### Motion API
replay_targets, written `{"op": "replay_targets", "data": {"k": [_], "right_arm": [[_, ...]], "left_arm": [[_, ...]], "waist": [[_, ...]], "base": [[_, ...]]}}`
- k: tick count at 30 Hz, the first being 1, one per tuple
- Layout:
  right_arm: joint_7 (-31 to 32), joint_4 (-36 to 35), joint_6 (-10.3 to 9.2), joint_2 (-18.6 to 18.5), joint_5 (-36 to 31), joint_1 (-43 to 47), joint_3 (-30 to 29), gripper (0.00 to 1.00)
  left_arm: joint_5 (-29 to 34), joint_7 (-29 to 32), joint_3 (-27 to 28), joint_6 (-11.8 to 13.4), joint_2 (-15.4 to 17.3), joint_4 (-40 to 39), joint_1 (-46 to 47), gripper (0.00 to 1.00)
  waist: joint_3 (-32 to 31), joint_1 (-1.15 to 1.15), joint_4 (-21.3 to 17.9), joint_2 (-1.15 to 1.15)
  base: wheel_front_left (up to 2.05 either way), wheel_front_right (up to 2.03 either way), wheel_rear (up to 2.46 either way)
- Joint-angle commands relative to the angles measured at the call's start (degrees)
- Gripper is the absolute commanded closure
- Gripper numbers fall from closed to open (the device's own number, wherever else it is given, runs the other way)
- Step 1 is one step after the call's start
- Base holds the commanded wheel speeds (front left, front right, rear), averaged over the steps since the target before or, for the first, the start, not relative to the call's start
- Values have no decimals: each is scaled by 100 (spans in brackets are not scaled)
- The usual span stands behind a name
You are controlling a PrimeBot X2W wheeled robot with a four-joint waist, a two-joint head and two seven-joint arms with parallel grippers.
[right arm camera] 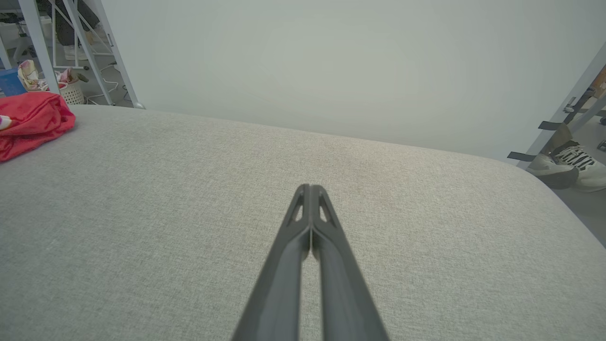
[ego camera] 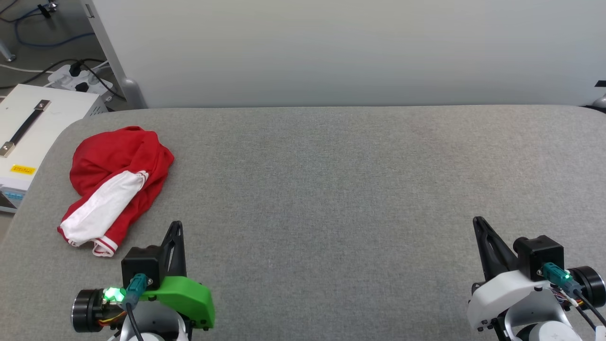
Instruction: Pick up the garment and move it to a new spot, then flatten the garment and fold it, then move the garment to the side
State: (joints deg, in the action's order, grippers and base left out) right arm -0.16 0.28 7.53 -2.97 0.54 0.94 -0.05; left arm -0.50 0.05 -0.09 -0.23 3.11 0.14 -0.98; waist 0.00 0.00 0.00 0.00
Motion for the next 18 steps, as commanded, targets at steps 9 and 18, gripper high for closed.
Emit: {"op": "replay_targets", "data": {"k": [9,18], "right_arm": [[16,-28,-4,10,-54,-94,5,100],[16,-28,-4,10,-54,-94,5,100]], "left_arm": [[50,-5,9,23,-24,-14,98,100],[50,-5,9,23,-24,-14,98,100]], "waist": [[0,0,0,0],[0,0,0,0]], "base": [[0,0,0],[0,0,0]]}}
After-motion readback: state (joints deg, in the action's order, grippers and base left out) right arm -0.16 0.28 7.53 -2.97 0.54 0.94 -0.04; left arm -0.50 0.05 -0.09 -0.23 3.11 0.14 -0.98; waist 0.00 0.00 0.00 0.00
